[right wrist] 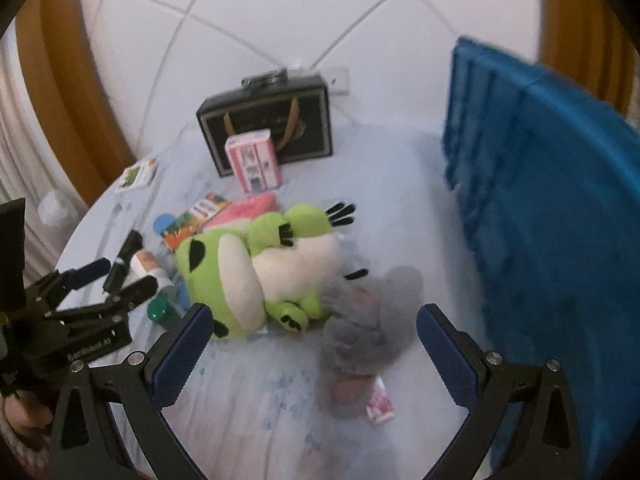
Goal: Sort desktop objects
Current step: 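Move both tools back over the table toward the green frog plush, then grasp the green frog plush with the left tool while the right tool grasps it too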
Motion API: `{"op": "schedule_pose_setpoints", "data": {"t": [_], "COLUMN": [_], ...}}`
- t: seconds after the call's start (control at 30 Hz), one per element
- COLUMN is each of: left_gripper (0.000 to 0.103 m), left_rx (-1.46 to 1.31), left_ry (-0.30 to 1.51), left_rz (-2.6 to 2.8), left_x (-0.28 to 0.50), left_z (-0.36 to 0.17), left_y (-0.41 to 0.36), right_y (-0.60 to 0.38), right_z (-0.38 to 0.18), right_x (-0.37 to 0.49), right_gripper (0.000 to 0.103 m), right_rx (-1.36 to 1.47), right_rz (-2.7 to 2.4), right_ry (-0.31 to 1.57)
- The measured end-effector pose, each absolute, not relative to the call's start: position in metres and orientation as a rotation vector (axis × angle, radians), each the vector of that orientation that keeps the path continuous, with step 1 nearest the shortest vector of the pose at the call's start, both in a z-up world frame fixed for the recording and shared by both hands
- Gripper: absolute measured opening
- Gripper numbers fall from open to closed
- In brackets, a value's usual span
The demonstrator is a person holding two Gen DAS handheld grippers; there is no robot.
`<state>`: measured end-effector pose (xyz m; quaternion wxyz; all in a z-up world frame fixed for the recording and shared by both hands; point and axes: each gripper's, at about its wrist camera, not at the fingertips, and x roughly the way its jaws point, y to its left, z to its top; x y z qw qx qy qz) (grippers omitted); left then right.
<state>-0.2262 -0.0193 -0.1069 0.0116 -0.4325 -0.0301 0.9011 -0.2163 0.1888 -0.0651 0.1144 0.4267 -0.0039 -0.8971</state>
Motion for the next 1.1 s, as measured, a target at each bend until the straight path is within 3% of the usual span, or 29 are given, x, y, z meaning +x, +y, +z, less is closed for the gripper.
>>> {"op": "schedule_pose_setpoints", "data": {"t": [0.1, 0.23, 0.33, 0.4, 0.5, 0.67, 1.1], "left_gripper": [0.081, 0.081, 0.092, 0.099, 0.099, 0.098, 0.095], "left_rx": [-1.408, -1.5, -1.591, -1.628, -1.61, -1.556, -1.468], "left_ry": [-0.187, -0.174, -0.108, -0.156, -0.261, -0.041, -0.031], "left_rz": [2.796, 2.818, 2.871, 2.831, 2.779, 2.838, 2.755], "left_x": [-0.242, -0.267, -0.283, -0.288, -0.287, -0.284, -0.298], "left_z": [-0.127, -0.157, -0.183, -0.194, -0.198, -0.187, -0.198], "left_y": [-0.004, 0.028, 0.034, 0.024, 0.01, 0.009, 0.001], "right_y": [0.191, 0.209, 0.215, 0.211, 0.196, 0.179, 0.153], "right_z": [-0.087, -0.107, -0.123, -0.137, -0.155, -0.176, -0.216], "right_x": [-0.24, -0.273, -0.294, -0.305, -0.316, -0.335, -0.356], "right_gripper": [0.103, 0.103, 0.103, 0.103, 0.103, 0.103, 0.103], "right_rx": [1.279, 1.303, 1.34, 1.374, 1.402, 1.415, 1.441], "right_rz": [-2.579, -2.524, -2.487, -2.444, -2.376, -2.302, -2.179], "right_ry": [0.004, 0.002, -0.011, -0.016, 0.022, 0.01, -0.07]}}
